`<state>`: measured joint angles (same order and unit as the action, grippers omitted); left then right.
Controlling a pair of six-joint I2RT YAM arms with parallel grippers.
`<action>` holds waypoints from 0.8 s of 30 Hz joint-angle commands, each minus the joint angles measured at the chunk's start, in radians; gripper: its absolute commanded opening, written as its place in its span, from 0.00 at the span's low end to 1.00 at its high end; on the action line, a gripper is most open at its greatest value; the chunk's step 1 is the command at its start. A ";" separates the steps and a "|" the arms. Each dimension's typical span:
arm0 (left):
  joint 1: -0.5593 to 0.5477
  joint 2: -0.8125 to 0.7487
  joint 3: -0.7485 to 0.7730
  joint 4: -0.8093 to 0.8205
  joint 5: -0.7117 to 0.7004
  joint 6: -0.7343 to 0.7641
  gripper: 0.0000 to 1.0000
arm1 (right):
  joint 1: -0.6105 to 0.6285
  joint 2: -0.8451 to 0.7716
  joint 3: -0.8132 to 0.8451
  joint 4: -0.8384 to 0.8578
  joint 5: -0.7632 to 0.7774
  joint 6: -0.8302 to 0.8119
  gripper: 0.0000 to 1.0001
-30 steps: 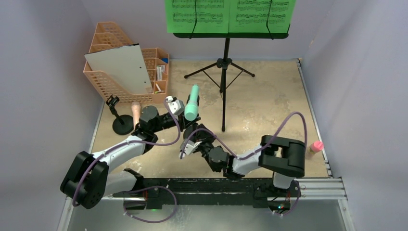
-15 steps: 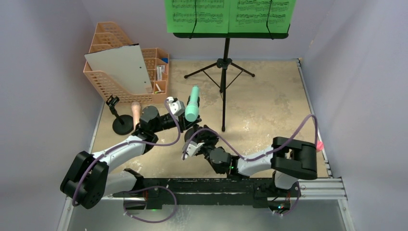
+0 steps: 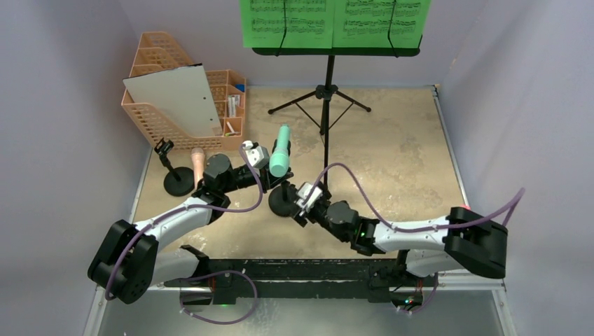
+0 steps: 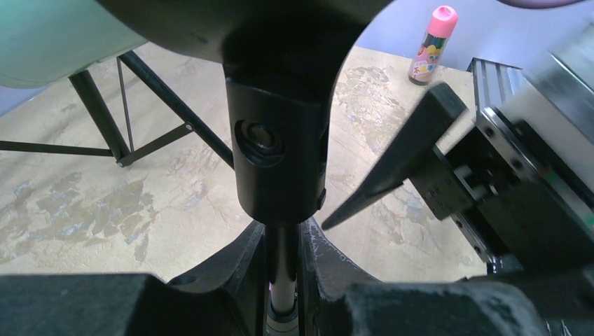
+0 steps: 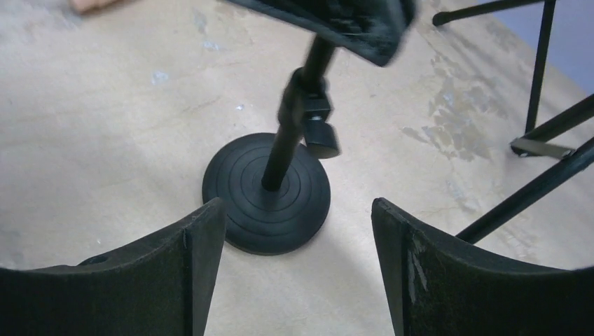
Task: Pack up the instrument practice props
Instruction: Unscrew the knob on the microphone stand.
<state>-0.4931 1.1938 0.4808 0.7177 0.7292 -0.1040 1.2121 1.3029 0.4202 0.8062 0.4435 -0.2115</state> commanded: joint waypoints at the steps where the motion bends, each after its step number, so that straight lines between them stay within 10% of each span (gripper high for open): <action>1: 0.005 -0.007 0.012 0.030 0.010 -0.013 0.00 | -0.109 -0.095 -0.036 -0.011 -0.225 0.305 0.78; 11: 0.005 -0.003 0.010 0.041 0.018 -0.019 0.00 | -0.378 -0.201 -0.079 0.095 -0.632 0.669 0.80; 24: 0.005 -0.012 0.006 0.054 0.027 -0.026 0.00 | -0.463 0.056 -0.133 0.482 -0.735 1.212 0.72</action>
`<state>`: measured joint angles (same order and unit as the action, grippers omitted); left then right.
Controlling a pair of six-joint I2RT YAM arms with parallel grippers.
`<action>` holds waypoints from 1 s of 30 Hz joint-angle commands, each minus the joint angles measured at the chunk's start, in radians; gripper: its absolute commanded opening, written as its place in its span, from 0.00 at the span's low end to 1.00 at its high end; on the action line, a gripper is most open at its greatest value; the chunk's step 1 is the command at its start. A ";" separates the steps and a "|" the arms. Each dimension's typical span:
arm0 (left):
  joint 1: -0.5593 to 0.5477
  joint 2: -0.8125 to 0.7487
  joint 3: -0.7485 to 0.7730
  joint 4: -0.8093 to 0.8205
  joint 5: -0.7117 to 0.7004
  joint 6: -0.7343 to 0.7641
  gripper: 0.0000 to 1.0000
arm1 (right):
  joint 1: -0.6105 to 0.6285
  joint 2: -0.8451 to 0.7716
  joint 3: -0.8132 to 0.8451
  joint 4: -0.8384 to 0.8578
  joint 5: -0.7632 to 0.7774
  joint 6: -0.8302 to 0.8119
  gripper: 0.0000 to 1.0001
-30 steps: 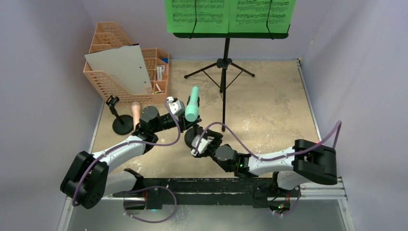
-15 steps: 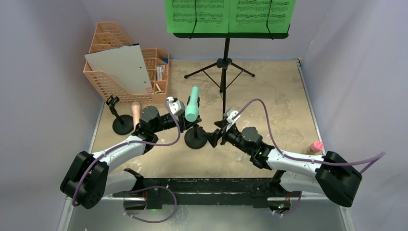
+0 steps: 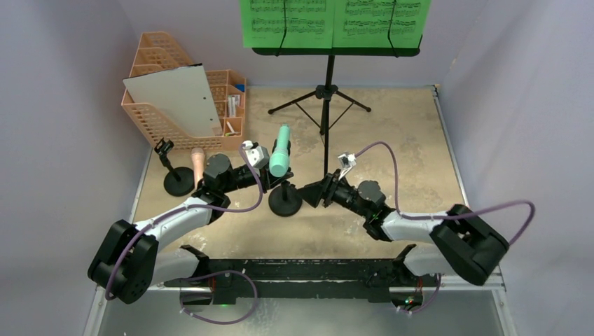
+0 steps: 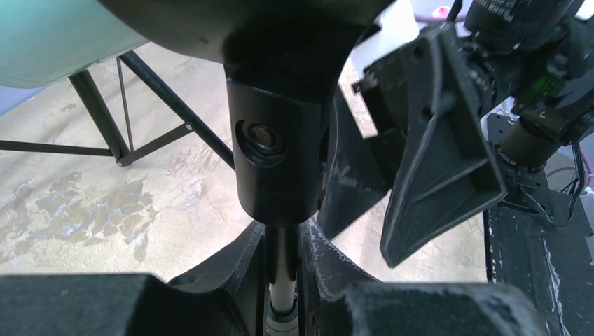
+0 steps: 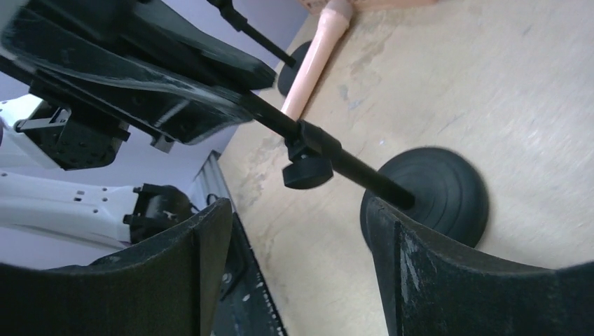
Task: Pack up the instrument practice props
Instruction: Unscrew the knob on the microphone stand.
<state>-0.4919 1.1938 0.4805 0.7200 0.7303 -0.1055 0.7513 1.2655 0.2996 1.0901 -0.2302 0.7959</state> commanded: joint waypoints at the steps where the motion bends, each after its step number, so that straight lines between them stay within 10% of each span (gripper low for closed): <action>1: 0.004 -0.013 0.006 0.052 0.026 -0.026 0.00 | -0.002 0.128 -0.014 0.243 -0.070 0.227 0.71; 13: 0.004 -0.022 0.001 0.063 0.032 -0.035 0.00 | -0.002 0.418 -0.041 0.772 -0.096 0.425 0.65; 30: 0.004 -0.026 0.001 0.068 0.035 -0.039 0.00 | -0.001 0.368 0.046 0.662 -0.094 0.433 0.63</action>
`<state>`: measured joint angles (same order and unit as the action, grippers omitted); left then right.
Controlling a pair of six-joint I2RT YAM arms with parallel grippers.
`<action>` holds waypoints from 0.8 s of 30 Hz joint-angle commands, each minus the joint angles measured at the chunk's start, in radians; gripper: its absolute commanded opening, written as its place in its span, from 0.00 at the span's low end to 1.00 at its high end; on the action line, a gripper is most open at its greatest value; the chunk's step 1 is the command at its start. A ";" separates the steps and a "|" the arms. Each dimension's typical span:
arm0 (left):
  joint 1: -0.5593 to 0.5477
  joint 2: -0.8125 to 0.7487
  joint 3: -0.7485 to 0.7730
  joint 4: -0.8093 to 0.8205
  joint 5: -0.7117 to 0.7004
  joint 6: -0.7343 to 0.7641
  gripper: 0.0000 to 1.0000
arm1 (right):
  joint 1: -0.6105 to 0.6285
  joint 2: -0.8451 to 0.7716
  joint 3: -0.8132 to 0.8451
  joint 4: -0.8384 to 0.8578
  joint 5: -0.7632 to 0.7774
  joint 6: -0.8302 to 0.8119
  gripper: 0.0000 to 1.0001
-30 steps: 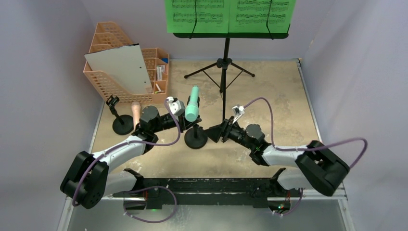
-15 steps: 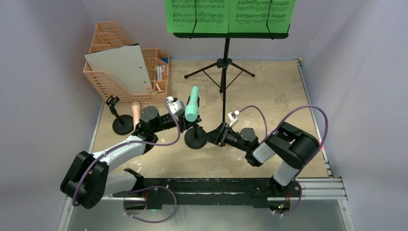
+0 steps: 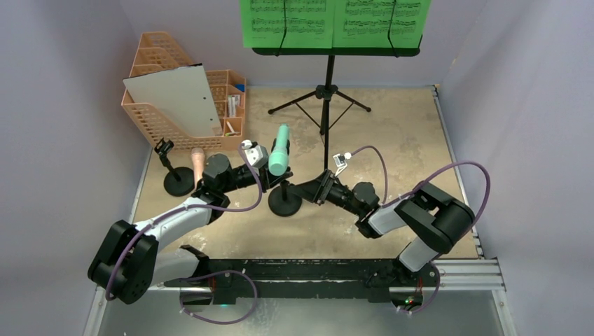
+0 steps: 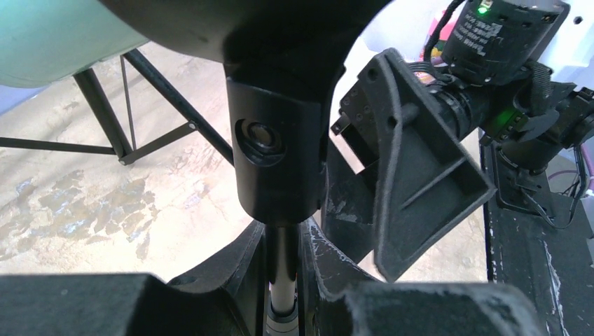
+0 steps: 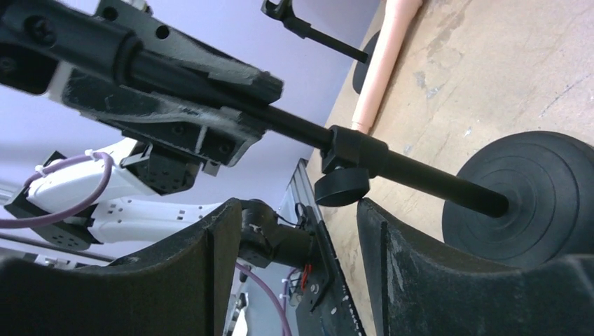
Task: Pack up the instrument practice props
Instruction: Unscrew the knob on the microphone stand.
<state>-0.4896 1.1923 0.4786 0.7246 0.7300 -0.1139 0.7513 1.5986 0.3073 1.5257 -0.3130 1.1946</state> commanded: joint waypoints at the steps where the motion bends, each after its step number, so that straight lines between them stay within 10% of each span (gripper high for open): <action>1: 0.002 -0.025 0.002 0.064 0.035 -0.031 0.00 | -0.002 0.049 0.042 0.237 -0.012 0.044 0.61; 13: 0.002 -0.031 -0.003 0.073 0.044 -0.037 0.00 | -0.004 0.050 0.083 0.197 0.021 0.029 0.45; 24: 0.002 -0.032 -0.003 0.073 0.042 -0.038 0.00 | -0.005 0.072 0.095 0.166 -0.038 -0.112 0.06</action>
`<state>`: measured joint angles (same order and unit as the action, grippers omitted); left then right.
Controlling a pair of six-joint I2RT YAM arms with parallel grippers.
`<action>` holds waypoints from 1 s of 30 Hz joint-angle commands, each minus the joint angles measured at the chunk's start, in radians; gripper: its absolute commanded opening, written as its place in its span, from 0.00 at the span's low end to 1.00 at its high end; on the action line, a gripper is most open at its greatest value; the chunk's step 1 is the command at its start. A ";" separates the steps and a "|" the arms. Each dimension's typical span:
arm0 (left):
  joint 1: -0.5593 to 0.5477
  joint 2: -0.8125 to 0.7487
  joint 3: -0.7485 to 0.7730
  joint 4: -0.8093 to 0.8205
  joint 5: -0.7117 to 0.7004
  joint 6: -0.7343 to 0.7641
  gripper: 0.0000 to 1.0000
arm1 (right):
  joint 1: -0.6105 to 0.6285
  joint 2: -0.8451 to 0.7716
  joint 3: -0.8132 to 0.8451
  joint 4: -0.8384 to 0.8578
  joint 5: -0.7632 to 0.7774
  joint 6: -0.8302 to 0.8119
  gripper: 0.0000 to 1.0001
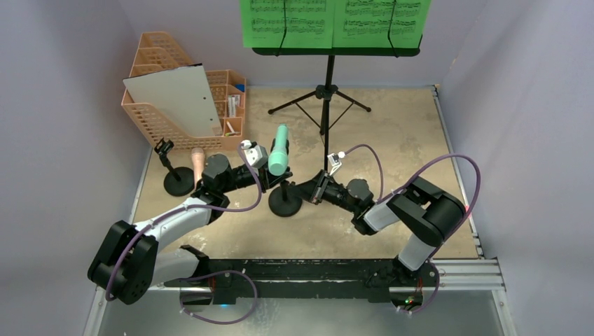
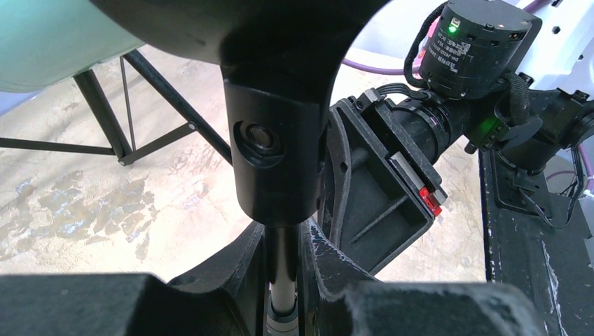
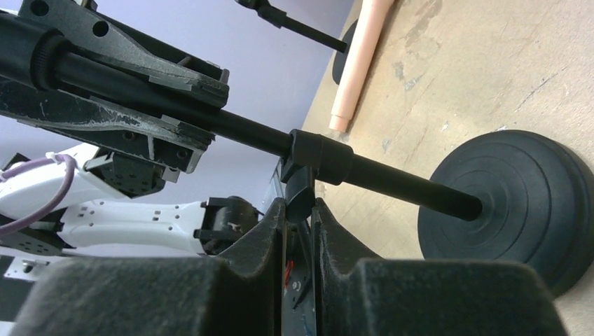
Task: Pack up the instrument practice props
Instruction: Unscrew the knob on the microphone stand.
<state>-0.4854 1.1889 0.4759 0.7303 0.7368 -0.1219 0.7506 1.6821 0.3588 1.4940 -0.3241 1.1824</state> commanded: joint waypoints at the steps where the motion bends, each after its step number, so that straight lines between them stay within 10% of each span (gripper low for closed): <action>1: -0.002 -0.029 0.000 0.067 0.035 -0.031 0.00 | -0.005 -0.018 0.046 0.166 -0.032 -0.141 0.04; 14: -0.002 -0.012 0.007 0.069 0.043 -0.039 0.00 | 0.175 -0.217 0.210 -0.543 0.314 -1.151 0.00; 30: -0.002 -0.009 0.010 0.064 0.042 -0.041 0.00 | 0.351 -0.161 0.165 -0.470 0.780 -1.731 0.09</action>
<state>-0.4587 1.1889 0.4755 0.7464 0.6838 -0.1131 1.0962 1.5181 0.5362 0.9859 0.3042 -0.3969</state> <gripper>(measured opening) 0.188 0.157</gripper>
